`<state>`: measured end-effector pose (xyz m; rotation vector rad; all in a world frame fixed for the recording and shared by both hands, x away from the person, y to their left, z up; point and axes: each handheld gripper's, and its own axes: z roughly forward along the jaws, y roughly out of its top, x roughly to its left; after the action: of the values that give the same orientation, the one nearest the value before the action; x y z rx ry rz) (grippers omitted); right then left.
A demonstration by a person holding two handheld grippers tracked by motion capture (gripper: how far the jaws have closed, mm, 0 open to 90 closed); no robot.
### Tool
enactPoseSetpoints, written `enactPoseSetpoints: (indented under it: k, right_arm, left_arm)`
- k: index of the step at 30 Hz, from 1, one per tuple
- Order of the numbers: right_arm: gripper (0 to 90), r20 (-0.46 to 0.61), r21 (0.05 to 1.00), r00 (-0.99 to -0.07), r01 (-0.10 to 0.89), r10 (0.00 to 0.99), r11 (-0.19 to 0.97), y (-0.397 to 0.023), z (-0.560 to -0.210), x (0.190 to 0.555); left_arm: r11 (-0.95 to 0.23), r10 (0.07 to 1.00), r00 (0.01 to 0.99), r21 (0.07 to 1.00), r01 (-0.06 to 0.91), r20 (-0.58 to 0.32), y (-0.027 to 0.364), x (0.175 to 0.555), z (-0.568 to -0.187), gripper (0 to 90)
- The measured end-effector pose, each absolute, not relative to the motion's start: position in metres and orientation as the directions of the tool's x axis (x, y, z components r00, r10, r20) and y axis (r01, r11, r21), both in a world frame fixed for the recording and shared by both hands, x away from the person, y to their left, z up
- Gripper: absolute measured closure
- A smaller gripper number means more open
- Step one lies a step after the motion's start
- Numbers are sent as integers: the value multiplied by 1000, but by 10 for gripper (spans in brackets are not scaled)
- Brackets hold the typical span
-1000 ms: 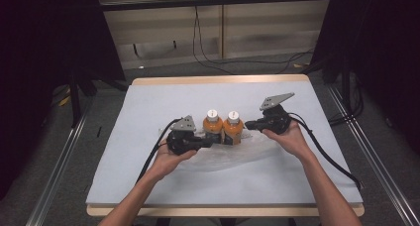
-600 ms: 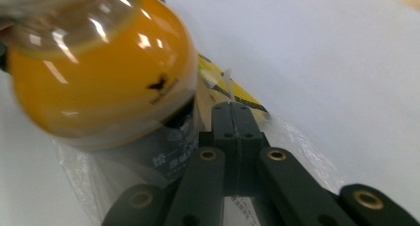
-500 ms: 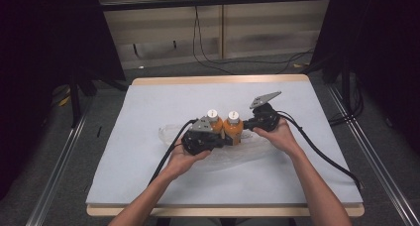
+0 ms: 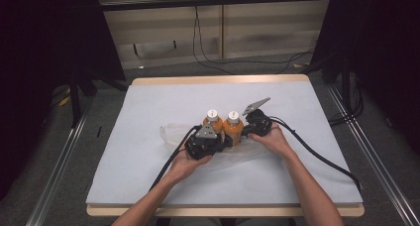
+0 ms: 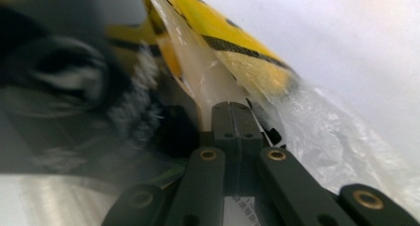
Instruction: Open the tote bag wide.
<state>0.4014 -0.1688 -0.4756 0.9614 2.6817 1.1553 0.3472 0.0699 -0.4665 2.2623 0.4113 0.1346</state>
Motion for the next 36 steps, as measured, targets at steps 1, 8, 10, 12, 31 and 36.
enactPoseSetpoints:
  k: [1,8,10,12,31,36]
  right_arm:
    - [900,174,674,-804,518,568,527,-169,-477,402]
    - [900,163,662,-798,524,580,536,-168,-481,403]
    - [900,165,661,-799,525,579,537,-168,-481,403]
    - [900,152,656,-792,528,591,539,-167,-481,403]
    - [900,78,647,-762,529,642,550,-163,-479,419]
    - [900,83,652,-759,532,646,540,-161,-479,422]
  left_arm:
    - [-619,331,943,749,237,-25,70,346,-470,900]
    - [-646,328,945,728,230,-6,69,338,-475,900]
    - [-654,321,947,722,226,-6,68,337,-476,900]
    - [-665,317,948,711,228,-8,66,334,-481,900]
    - [-707,215,977,688,165,-14,67,325,-478,900]
    - [-687,206,978,706,171,-37,69,322,-480,900]
